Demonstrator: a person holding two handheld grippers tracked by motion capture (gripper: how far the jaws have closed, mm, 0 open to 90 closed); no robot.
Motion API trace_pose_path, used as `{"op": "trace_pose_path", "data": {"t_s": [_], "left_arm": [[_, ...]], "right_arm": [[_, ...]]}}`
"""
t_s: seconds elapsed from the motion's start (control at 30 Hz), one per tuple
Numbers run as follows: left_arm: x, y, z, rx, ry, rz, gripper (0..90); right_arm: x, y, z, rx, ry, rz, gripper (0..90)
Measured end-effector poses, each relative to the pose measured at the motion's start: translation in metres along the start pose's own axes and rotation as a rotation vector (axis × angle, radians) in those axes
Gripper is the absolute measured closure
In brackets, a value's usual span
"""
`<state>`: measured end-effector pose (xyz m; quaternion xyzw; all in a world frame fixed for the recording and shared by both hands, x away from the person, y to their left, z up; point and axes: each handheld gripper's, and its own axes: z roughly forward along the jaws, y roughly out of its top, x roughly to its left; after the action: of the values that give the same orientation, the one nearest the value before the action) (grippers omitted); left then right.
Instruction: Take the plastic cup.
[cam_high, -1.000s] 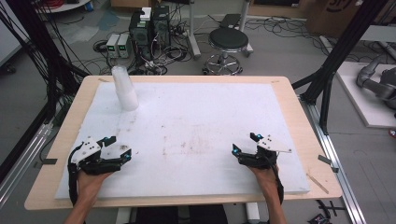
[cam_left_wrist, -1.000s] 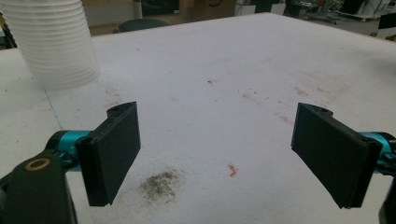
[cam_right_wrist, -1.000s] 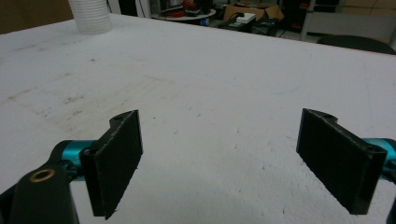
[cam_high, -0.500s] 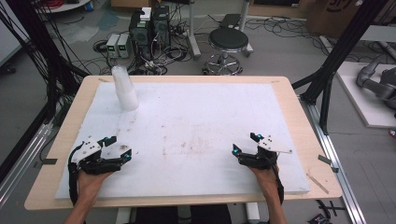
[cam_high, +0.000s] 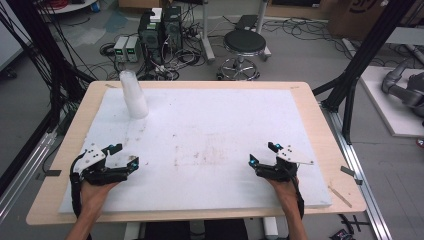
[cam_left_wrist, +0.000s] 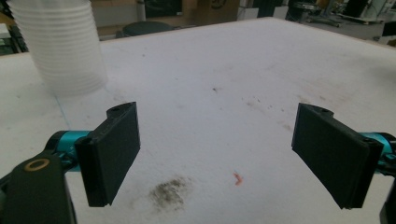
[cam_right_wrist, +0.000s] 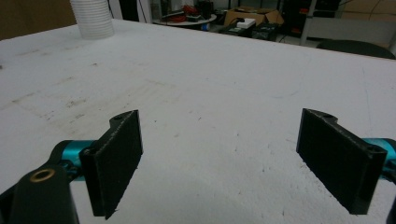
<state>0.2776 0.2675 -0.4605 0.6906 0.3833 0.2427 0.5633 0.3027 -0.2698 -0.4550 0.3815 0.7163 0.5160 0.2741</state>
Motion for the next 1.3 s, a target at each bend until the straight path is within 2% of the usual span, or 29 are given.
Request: {"op": "trace_pose_path", "data": {"t_s": [0.07,0.17,0.2,0.23,0.27,0.37,0.43,0.47,0.7,0.77,0.8,0.83,0.87,0.97,1.17,1.3], "left_arm": [[0.003,0.008,-0.003,-0.017,0.019,0.001,15.3],[0.009,0.025,-0.004,-0.054,0.030,-0.024,15.1],[0.012,0.031,-0.004,-0.059,0.035,-0.018,15.1],[0.017,0.044,-0.003,-0.076,0.042,-0.015,15.0],[0.017,0.044,-0.003,-0.076,0.042,-0.015,15.1],[0.026,0.065,0.001,-0.084,0.060,-0.012,15.0],[0.032,0.080,0.005,-0.083,0.074,-0.009,14.9],[0.032,0.080,0.005,-0.083,0.074,-0.009,14.9],[0.050,0.111,0.019,-0.080,0.112,0.009,14.8],[0.058,0.125,0.025,-0.074,0.128,0.009,14.8],[0.058,0.125,0.025,-0.074,0.128,0.009,14.8],[0.062,0.134,0.029,-0.074,0.135,0.013,14.8],[0.062,0.134,0.029,-0.074,0.135,0.013,14.8],[0.070,0.152,0.034,-0.068,0.155,0.026,14.8],[0.081,0.173,0.043,-0.052,0.174,0.019,14.8],[0.089,0.184,0.052,-0.041,0.180,-0.002,14.8]], "right_arm": [[0.000,0.000,0.000,-0.002,0.001,0.001,14.5],[0.000,0.000,0.000,0.002,0.001,-0.001,14.5],[0.000,0.000,0.000,0.003,0.001,-0.002,14.5],[0.000,0.000,0.000,-0.001,-0.001,-0.004,14.5],[0.000,0.000,0.000,-0.002,-0.001,-0.007,14.5],[0.001,0.000,0.000,-0.005,-0.003,-0.008,14.5],[0.001,0.000,0.000,-0.003,-0.003,-0.007,14.5],[0.001,0.000,0.000,-0.003,-0.003,-0.009,14.5],[0.001,0.000,0.000,0.002,-0.001,-0.009,14.5],[0.001,0.000,0.001,0.003,-0.004,-0.011,14.5],[0.001,0.000,0.001,0.003,-0.004,-0.011,14.5],[0.001,0.000,0.000,0.005,-0.003,-0.010,14.5],[0.001,0.000,0.000,0.005,-0.003,-0.010,14.5],[0.001,0.000,0.000,0.004,-0.007,-0.011,14.5],[0.001,0.000,0.000,0.003,-0.007,-0.018,14.5],[0.002,0.000,0.001,0.009,-0.008,-0.018,14.5]]}}
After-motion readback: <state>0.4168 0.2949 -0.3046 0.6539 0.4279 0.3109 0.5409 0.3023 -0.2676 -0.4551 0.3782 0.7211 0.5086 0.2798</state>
